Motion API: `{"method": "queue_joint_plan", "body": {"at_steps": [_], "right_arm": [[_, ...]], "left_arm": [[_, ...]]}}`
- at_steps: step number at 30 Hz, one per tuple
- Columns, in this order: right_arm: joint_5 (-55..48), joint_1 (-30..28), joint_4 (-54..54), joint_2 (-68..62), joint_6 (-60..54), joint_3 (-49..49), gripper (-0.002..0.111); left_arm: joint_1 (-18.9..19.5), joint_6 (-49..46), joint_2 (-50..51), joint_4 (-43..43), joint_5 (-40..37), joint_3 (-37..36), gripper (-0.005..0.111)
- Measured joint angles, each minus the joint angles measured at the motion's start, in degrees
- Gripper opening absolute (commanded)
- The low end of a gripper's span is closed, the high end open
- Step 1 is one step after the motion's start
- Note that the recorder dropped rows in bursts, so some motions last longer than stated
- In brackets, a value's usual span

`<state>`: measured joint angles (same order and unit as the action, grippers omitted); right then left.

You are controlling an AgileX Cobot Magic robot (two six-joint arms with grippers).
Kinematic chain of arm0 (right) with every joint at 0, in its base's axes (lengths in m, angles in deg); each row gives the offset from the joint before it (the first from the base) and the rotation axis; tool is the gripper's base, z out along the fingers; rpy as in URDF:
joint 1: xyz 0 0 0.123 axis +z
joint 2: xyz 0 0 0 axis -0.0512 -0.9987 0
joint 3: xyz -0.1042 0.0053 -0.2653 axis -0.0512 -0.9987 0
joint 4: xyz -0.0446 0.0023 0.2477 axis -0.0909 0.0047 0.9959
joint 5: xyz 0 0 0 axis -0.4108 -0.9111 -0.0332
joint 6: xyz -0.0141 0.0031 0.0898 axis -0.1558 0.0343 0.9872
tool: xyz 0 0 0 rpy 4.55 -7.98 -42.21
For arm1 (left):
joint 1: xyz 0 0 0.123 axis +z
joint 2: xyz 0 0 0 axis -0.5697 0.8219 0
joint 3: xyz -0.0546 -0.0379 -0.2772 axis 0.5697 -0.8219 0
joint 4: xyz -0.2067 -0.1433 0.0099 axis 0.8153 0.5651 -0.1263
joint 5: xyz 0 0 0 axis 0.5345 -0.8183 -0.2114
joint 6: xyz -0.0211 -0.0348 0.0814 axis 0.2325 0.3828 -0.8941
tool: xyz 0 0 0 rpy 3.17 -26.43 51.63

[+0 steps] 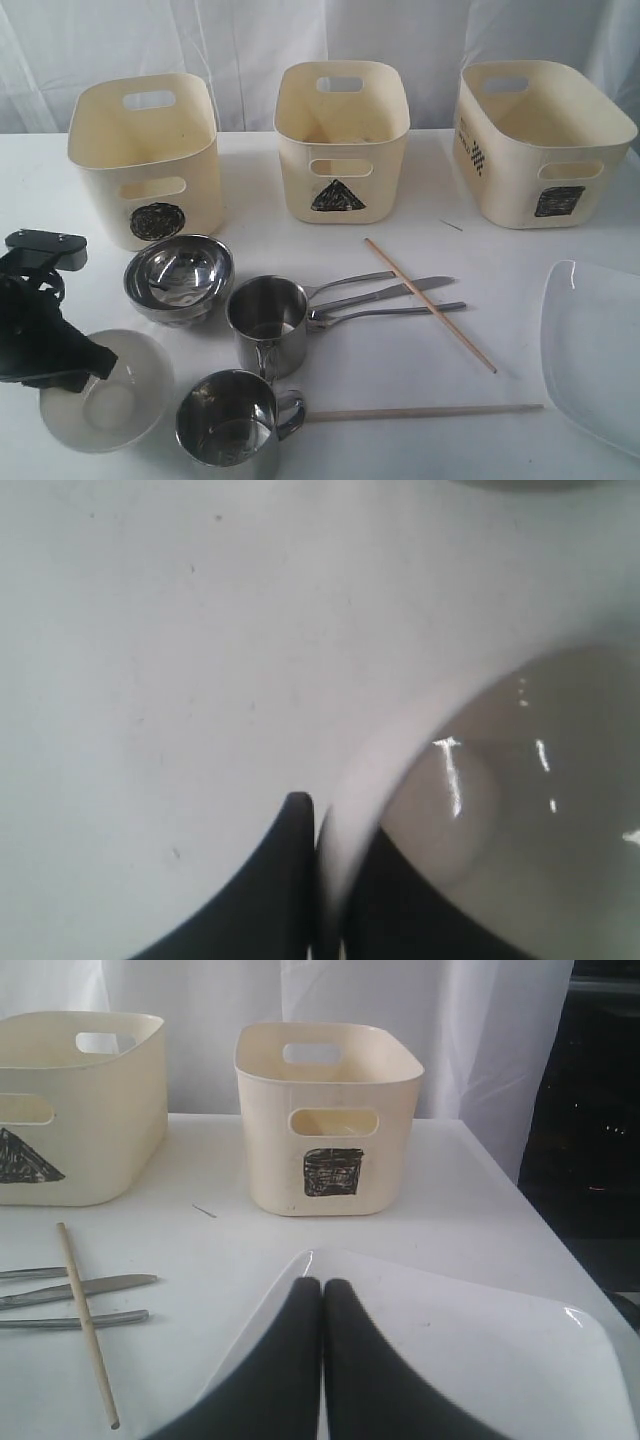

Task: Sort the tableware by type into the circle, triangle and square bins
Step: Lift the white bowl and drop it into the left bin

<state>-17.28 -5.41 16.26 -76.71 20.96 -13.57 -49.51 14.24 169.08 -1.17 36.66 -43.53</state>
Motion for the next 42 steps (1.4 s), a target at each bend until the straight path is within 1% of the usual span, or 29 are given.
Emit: {"method": "queue_joint_plan", "body": {"at_steps": [5,8,11,14,16,19,24,30,34,35,37,40,42], "right_arm": [[0.00,0.00,0.00,0.00,0.00,0.00,0.000],[0.00,0.00,0.00,0.00,0.00,0.00,0.000],[0.00,0.00,0.00,0.00,0.00,0.00,0.000],[0.00,0.00,0.00,0.00,0.00,0.00,0.000],[0.00,0.00,0.00,0.00,0.00,0.00,0.000],[0.00,0.00,0.00,0.00,0.00,0.00,0.000],[0.00,0.00,0.00,0.00,0.00,0.00,0.000],[0.00,0.00,0.00,0.00,0.00,0.00,0.000],[0.00,0.00,0.00,0.00,0.00,0.00,0.000],[0.00,0.00,0.00,0.00,0.00,0.00,0.000],[0.00,0.00,0.00,0.00,0.00,0.00,0.000],[0.00,0.00,0.00,0.00,0.00,0.00,0.000],[0.00,0.00,0.00,0.00,0.00,0.00,0.000]], "left_arm": [[0.00,-0.14,-7.03,-2.40,-5.53,0.00,0.000],[0.00,-0.14,-12.38,-3.16,-7.18,1.00,0.000],[0.00,-0.14,-16.23,-3.42,-4.76,4.98,0.000],[0.30,-0.14,-16.16,-3.97,-0.75,11.54,0.000],[1.17,-0.14,-13.94,-4.24,-0.06,17.38,0.000],[3.13,-0.14,-8.25,-4.88,-1.03,26.09,0.000],[5.67,-0.14,4.21,-5.54,-2.34,40.03,0.000],[6.52,-0.14,16.70,-5.82,-2.82,51.50,0.000],[6.52,-0.14,23.27,-5.82,-2.82,56.41,0.000],[6.52,-0.14,24.71,-5.82,-2.82,57.13,0.001],[6.52,-0.14,27.20,-5.86,-2.72,58.41,0.008],[6.52,-0.14,29.67,-6.02,-2.61,59.51,0.025],[6.52,-0.14,30.63,-6.02,-2.30,59.64,0.033]]}}
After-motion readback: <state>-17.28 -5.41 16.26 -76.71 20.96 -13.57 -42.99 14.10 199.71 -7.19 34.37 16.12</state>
